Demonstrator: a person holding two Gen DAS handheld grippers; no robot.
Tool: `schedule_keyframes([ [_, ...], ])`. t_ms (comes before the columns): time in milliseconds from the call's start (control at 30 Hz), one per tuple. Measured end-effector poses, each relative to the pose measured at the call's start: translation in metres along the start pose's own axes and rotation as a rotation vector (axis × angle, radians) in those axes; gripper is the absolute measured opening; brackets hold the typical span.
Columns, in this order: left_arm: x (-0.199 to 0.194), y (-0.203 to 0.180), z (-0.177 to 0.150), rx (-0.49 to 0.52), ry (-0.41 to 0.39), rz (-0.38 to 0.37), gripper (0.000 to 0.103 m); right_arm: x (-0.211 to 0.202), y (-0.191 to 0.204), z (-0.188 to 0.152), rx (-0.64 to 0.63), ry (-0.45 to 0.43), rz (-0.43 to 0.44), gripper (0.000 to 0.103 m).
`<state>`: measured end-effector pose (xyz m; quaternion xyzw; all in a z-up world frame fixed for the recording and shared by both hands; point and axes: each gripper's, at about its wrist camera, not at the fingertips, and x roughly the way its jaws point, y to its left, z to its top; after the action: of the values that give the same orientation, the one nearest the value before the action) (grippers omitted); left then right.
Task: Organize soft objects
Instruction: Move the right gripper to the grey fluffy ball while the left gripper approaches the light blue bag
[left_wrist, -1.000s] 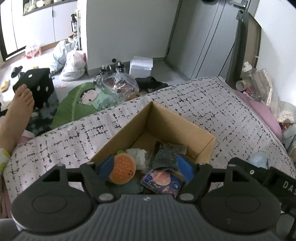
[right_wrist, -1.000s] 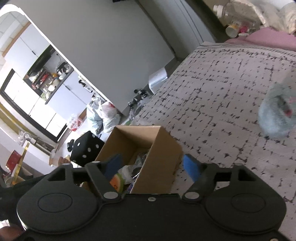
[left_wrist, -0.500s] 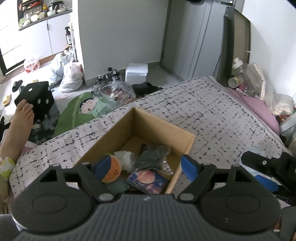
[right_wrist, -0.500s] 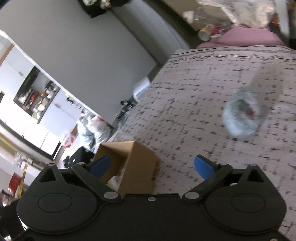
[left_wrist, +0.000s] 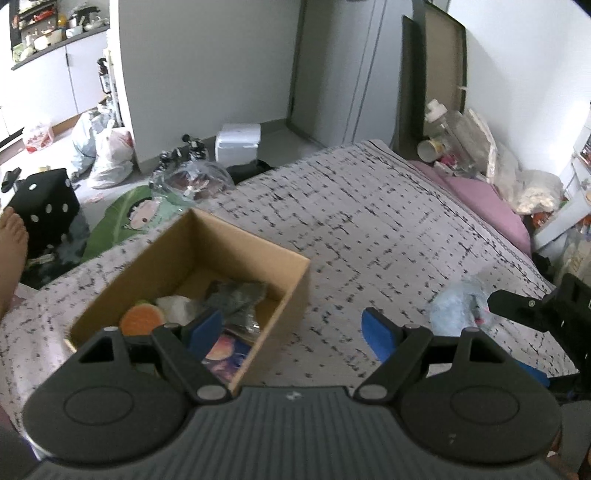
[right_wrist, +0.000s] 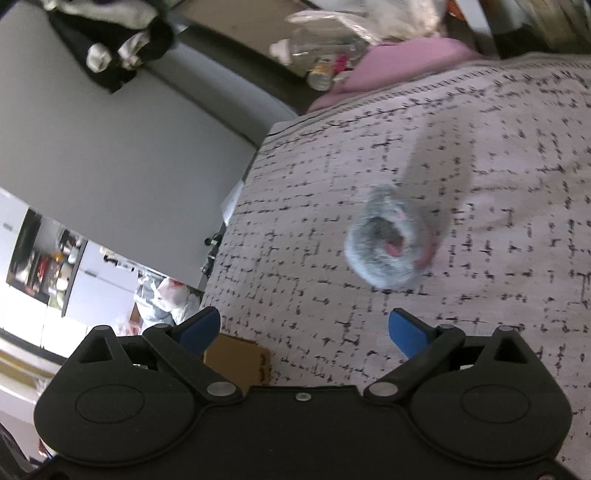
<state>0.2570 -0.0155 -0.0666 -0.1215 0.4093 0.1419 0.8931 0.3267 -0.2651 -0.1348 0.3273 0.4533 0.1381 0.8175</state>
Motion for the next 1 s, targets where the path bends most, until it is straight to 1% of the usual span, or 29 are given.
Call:
schedule_keyframes([
  [267,0.022,-0.034,-0.003,0.018,0.036,-0.046,0.082,0.002,-0.039,0.017,0.201,0.013,0.004,0.098],
  [500,0.046,-0.061,0.002,0.035,0.054,-0.095,0.082,0.008,-0.056,0.024,0.243,-0.007,-0.040,0.098],
  [600,0.056,-0.071,0.004,0.035,0.061,-0.117,0.082,0.013,-0.061,0.029,0.232,-0.029,-0.072,0.098],
  [733,0.072,-0.086,0.007,0.031,0.064,-0.141,0.082,0.024,-0.076,0.034,0.280,-0.028,-0.102,0.096],
  [800,0.081,-0.094,0.009,0.030,0.072,-0.148,0.082,0.027,-0.082,0.037,0.297,-0.042,-0.125,0.094],
  [833,0.085,-0.097,0.010,0.029,0.076,-0.154,0.082,0.028,-0.084,0.037,0.304,-0.048,-0.129,0.091],
  [933,0.096,-0.107,0.011,0.026,0.087,-0.179,0.081,0.032,-0.088,0.038,0.301,-0.050,-0.137,0.087],
  [967,0.100,-0.110,0.010,0.027,0.092,-0.187,0.081,0.034,-0.089,0.039,0.303,-0.051,-0.138,0.084],
  [1000,0.103,-0.113,0.010,0.027,0.099,-0.191,0.079,0.036,-0.090,0.039,0.307,-0.050,-0.141,0.083],
])
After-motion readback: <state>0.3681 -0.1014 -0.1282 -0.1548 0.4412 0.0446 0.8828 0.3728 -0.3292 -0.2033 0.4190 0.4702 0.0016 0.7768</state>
